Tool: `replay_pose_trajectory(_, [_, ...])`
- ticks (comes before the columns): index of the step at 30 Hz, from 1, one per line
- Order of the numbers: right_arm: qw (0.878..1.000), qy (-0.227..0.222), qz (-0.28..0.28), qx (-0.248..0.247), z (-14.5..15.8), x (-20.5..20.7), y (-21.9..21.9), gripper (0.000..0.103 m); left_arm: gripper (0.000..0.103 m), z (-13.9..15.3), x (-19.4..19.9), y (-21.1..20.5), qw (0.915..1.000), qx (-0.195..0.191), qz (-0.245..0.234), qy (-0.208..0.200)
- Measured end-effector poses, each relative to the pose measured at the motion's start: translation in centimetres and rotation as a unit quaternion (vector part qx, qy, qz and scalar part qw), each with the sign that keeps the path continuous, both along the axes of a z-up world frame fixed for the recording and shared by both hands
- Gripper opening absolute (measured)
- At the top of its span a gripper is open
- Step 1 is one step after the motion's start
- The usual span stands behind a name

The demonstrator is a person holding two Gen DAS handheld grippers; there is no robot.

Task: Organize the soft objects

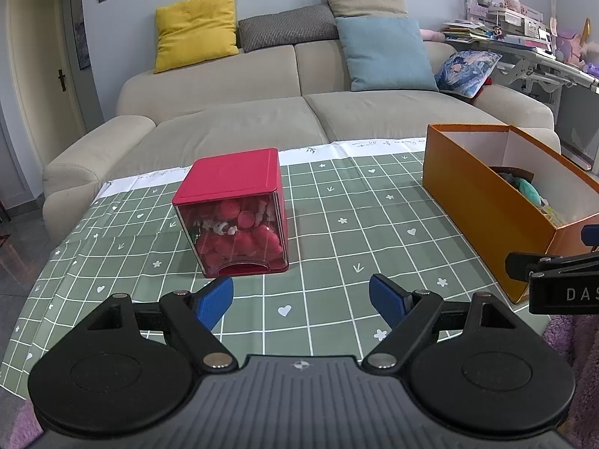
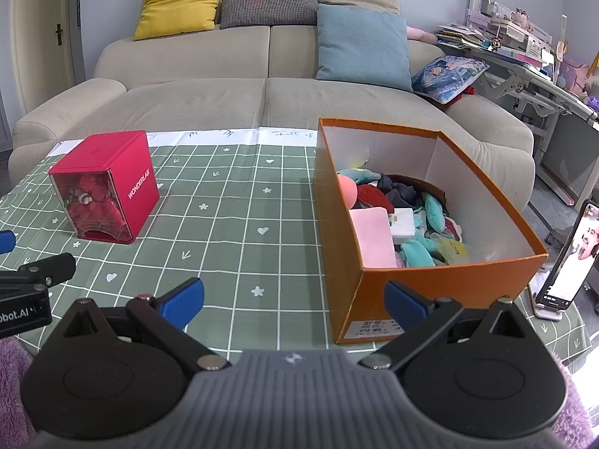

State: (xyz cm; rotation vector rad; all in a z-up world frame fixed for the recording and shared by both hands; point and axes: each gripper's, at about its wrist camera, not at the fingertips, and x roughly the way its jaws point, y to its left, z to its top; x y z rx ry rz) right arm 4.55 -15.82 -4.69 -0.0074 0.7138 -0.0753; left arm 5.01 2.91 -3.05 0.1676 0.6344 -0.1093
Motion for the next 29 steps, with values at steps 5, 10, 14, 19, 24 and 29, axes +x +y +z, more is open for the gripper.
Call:
replay_pose_trajectory(5, [1.0,0.0,0.0,0.0,0.0,0.03,0.05,0.1,0.096,0.08,0.04,0.02,1.0,0.001,0.005,-0.002])
replay_pose_trajectory(10, [1.0,0.0,0.0,0.0,0.01,0.04,0.04,0.1,0.096,0.01,0.04,0.04,0.9999,0.002,0.01,-0.001])
replay_pose_trajectory(14, [1.0,0.0,-0.001,0.0,0.0,0.03,0.04,0.1,0.096,0.08,-0.06,0.09,0.9999,0.002,0.012,-0.003])
replay_pose_trajectory(19, [1.0,0.001,-0.002,0.001,-0.07,0.12,0.17,0.1,0.096,0.13,-0.08,0.19,0.9999,0.0,0.015,-0.004])
replay_pose_trajectory(24, [1.0,0.001,-0.002,0.001,-0.07,0.11,0.14,0.1,0.096,0.16,-0.01,0.26,0.9999,0.0,0.014,-0.004])
replay_pose_trajectory(29, [1.0,0.001,-0.002,0.001,-0.06,0.11,0.11,0.1,0.096,0.22,-0.09,0.29,0.9999,-0.001,0.013,-0.008])
